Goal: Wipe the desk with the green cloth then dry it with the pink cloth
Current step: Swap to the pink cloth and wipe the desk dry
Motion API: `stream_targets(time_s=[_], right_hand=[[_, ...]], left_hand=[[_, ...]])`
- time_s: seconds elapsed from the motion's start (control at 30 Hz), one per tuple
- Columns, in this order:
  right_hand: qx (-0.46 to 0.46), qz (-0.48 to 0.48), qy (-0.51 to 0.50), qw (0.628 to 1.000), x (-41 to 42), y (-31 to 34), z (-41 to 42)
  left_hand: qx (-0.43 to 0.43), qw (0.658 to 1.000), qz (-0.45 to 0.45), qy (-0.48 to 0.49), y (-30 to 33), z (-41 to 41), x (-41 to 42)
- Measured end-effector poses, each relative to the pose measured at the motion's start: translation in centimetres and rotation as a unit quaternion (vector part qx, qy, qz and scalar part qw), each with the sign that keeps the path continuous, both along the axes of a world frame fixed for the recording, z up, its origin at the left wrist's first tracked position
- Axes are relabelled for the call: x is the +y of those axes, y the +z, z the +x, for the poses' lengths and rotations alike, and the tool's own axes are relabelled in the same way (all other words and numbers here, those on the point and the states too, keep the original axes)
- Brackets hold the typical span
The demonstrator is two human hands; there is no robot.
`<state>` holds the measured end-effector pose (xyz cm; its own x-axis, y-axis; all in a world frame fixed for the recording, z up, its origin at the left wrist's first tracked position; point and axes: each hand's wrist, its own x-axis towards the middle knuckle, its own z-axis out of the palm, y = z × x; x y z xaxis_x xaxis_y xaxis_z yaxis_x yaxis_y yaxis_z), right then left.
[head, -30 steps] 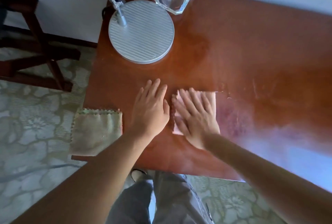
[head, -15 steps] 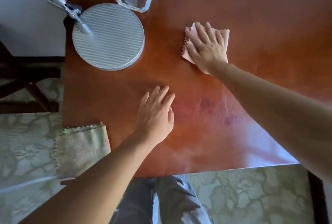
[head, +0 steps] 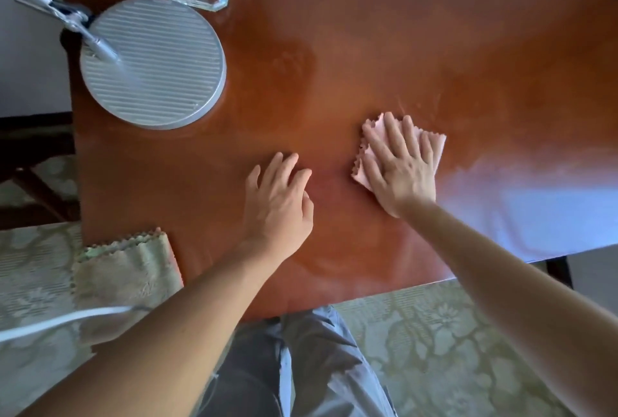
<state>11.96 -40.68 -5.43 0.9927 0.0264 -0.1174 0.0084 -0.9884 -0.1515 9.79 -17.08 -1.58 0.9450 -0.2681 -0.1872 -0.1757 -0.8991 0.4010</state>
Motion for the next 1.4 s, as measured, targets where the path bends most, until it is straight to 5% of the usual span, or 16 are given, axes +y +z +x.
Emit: stream_targets(time_s=[0.2, 0.4, 0.67, 0.87, 1.4], right_hand=[[0.047, 0.015, -0.168, 0.985, 1.2, 0.6, 12.2], [0.047, 0.019, 0.009, 0.999, 12.7, 0.5, 13.3], [0.074, -0.012, 0.191, 0.979, 18.3, 1.0, 1.3], [0.073, -0.030, 0.263, 0.962, 22.7, 1.2, 1.4], [0.083, -0.016, 0.321, 0.943, 37.3, 1.4, 3.1]], left_hand=[[0.017, 0.996, 0.061, 0.055, -0.5, 0.8, 2.1], [-0.008, 0.991, 0.068, 0.117, -0.3, -0.5, 5.3], [-0.101, 0.961, 0.083, 0.245, 1.1, -3.6, 11.3], [-0.006, 0.925, 0.099, 0.366, 1.7, -7.9, 14.9], [0.149, 0.946, 0.098, 0.272, 0.5, -11.1, 17.2]])
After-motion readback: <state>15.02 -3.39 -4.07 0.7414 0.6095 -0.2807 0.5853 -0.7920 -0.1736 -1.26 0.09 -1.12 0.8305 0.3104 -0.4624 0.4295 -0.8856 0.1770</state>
